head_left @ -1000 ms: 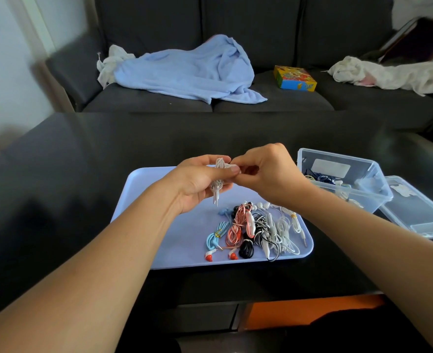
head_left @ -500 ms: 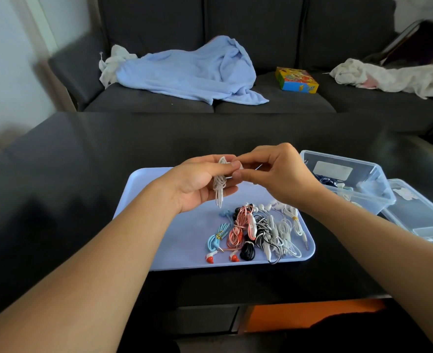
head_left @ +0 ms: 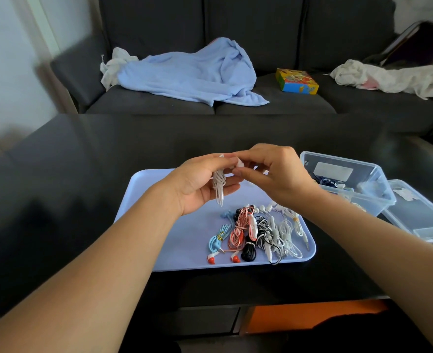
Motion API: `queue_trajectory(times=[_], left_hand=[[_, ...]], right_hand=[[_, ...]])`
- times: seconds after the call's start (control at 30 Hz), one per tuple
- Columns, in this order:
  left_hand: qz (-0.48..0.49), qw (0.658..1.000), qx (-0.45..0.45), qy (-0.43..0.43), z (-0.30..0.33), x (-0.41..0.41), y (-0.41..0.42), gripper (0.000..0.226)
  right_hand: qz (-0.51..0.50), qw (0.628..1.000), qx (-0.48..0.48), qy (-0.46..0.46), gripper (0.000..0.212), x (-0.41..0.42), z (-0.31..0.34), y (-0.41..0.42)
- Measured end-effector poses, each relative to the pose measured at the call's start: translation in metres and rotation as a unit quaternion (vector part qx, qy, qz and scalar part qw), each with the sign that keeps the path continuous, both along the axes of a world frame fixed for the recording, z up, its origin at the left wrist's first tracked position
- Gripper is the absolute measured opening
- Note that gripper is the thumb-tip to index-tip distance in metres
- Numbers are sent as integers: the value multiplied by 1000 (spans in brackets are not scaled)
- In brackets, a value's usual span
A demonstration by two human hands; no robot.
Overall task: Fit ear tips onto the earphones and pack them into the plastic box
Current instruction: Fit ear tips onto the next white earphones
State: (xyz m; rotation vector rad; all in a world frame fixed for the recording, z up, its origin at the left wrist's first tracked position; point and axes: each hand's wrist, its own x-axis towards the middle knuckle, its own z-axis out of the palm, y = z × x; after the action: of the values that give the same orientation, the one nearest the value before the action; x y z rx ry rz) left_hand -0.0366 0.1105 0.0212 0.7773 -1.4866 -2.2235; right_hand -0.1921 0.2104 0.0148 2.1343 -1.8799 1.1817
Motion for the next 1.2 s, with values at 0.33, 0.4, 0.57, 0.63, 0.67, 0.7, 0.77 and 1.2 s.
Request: queue_trajectory(times=[0.33, 0.4, 0.57, 0.63, 0.67, 0.7, 0.77, 1.2], left_hand=[[92, 995, 2, 43, 2, -8, 3, 17], [97, 994, -5, 44, 1, -8, 2, 11], [99, 994, -6, 38, 0, -9, 1, 8], [97, 995, -8, 36, 0, -9, 2, 8], [95, 995, -9, 35, 0, -10, 3, 8], [91, 995, -11, 32, 1, -10, 4, 7], [83, 996, -16, 21, 1, -10, 6, 5], [23, 1000, 21, -4, 1, -8, 6, 24]], right_hand=[[-51, 969, -2, -240, 8, 1, 2, 4], [-46, 961, 19, -271, 7, -1, 1, 5], [-26, 961, 34, -275, 17, -3, 2, 7], [-26, 964, 33, -263, 19, -3, 2, 7], [-25, 967, 30, -254, 19, -3, 2, 7], [-24, 968, 26, -247, 21, -3, 1, 7], [-24, 970, 27, -240, 23, -3, 1, 6], [-6, 981, 93, -170, 21, -6, 6, 4]])
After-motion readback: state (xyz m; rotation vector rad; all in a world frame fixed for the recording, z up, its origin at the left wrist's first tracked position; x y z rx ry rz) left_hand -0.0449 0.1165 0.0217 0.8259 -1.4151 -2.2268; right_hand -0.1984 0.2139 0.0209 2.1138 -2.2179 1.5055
